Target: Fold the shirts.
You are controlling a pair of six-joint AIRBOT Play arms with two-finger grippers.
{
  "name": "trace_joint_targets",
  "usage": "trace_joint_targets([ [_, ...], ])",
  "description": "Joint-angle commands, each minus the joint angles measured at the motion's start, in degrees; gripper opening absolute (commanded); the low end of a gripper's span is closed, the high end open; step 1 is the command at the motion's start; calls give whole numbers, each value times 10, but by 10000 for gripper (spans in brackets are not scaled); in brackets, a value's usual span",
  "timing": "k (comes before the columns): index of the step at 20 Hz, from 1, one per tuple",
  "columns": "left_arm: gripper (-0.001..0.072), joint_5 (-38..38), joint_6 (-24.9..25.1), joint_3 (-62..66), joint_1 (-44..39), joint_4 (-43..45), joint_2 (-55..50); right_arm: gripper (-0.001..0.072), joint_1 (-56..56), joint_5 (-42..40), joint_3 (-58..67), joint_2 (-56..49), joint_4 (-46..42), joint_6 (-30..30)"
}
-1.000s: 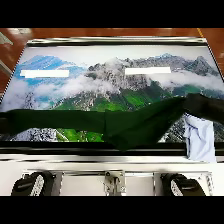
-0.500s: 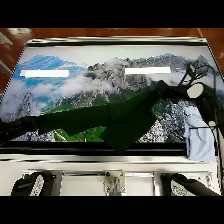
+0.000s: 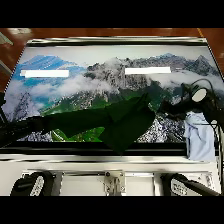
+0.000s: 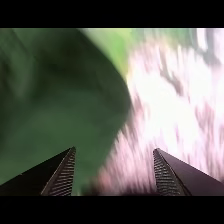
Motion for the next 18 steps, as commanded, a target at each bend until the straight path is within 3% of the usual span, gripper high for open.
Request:
trace_joint_targets([
  [1,37,2,2,-1,-3,-2,0,606,-12,19,-128,8,75,-32],
  [4,37,2,3,-1,-3,-2,0,606,3,-98,-198,8,212,-47],
  [14,37,19,3,-1,-3,-2,0,603,110,-228,-200,8,215,54],
  [15,37,30,3,-1,-2,-2,0,548,110,-224,-200,8,217,53],
  [16,37,40,3,-1,-2,-2,0,409,110,-218,-200,8,217,53],
  [17,37,47,3,-1,-2,-2,0,322,110,-216,-200,8,219,53],
  [18,37,50,3,-1,-2,-2,0,326,110,-215,-200,8,222,53],
])
